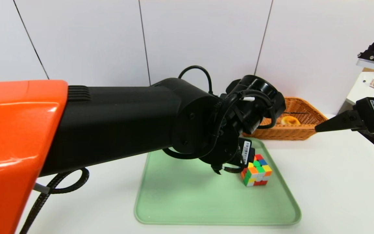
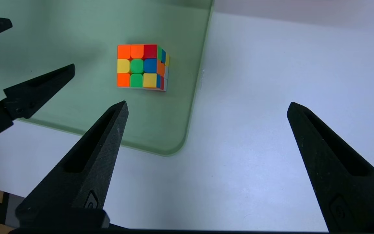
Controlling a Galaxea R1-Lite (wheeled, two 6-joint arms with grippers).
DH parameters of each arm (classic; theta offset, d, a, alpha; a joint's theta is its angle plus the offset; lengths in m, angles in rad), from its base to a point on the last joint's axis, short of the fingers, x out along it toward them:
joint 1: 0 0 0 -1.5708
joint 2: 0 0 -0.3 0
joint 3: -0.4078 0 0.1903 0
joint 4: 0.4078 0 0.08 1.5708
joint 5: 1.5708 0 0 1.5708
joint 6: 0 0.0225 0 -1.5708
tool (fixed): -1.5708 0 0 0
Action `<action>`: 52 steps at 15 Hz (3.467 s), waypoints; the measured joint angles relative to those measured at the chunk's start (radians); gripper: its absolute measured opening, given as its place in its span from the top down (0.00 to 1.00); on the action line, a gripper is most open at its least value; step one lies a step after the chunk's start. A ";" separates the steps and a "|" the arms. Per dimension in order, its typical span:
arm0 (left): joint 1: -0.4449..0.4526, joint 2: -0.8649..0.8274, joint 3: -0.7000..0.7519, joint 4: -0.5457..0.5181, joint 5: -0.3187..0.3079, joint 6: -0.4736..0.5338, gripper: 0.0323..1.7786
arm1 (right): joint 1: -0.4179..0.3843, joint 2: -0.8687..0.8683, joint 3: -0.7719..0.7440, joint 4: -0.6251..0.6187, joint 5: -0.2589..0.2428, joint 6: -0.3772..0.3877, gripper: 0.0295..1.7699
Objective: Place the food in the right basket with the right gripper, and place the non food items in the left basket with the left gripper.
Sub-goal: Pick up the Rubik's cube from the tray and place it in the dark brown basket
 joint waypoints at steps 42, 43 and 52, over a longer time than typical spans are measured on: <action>0.031 -0.044 0.164 -0.148 -0.564 0.339 0.05 | 0.014 -0.062 0.100 -0.001 -0.004 0.019 0.04; 0.050 -0.056 0.221 -0.208 -0.627 0.386 0.05 | 0.014 -0.063 0.102 -0.001 -0.003 0.018 0.04; 0.171 -0.042 0.511 -0.755 -0.940 0.689 0.05 | 0.014 -0.092 0.139 -0.001 -0.002 0.019 0.04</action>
